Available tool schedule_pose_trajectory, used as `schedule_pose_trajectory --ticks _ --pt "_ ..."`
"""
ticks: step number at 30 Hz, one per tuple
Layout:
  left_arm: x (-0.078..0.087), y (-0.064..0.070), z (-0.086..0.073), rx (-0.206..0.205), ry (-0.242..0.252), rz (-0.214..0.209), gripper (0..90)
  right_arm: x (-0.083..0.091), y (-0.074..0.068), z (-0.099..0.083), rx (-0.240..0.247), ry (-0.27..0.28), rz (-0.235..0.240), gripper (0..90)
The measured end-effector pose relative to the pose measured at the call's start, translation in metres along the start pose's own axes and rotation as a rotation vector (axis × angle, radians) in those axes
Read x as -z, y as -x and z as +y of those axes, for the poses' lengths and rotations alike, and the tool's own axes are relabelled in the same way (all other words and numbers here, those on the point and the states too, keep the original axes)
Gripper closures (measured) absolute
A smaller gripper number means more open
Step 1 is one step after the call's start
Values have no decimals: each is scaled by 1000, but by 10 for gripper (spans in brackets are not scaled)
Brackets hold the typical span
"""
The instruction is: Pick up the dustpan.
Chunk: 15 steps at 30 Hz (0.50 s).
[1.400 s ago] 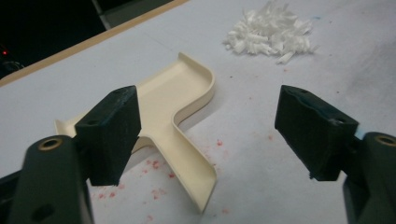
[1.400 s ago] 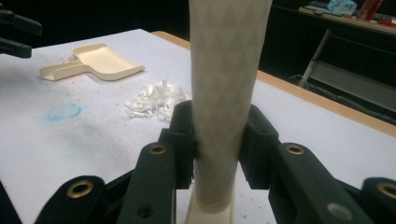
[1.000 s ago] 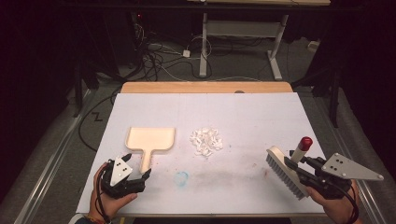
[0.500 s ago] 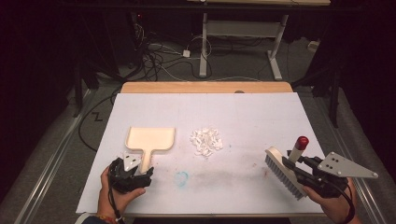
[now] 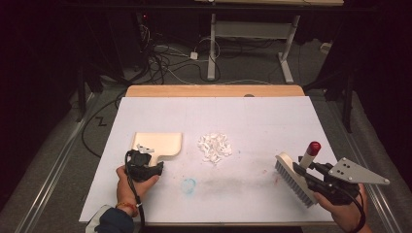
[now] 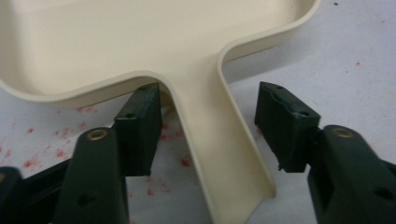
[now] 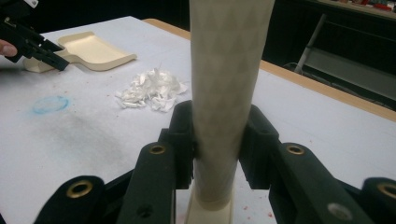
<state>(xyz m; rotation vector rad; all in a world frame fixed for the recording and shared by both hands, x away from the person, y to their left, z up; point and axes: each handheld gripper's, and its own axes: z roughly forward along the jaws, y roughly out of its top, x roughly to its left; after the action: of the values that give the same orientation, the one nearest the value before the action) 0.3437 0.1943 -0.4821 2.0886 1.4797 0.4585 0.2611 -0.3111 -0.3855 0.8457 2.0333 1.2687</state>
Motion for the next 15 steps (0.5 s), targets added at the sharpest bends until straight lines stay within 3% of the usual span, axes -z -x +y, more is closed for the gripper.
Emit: schedule_pose_trajectory --ticks 7,8,15 --pt "-1 1 4 -40 -15 -21 623 0 0 0 -1 -9 2 701" --pt "-1 2 5 -60 -17 -17 624 0 1 1 -3 -14 0 701" --pt "0 -2 6 -42 -14 -42 627 -5 3 0 -3 -22 7 701"
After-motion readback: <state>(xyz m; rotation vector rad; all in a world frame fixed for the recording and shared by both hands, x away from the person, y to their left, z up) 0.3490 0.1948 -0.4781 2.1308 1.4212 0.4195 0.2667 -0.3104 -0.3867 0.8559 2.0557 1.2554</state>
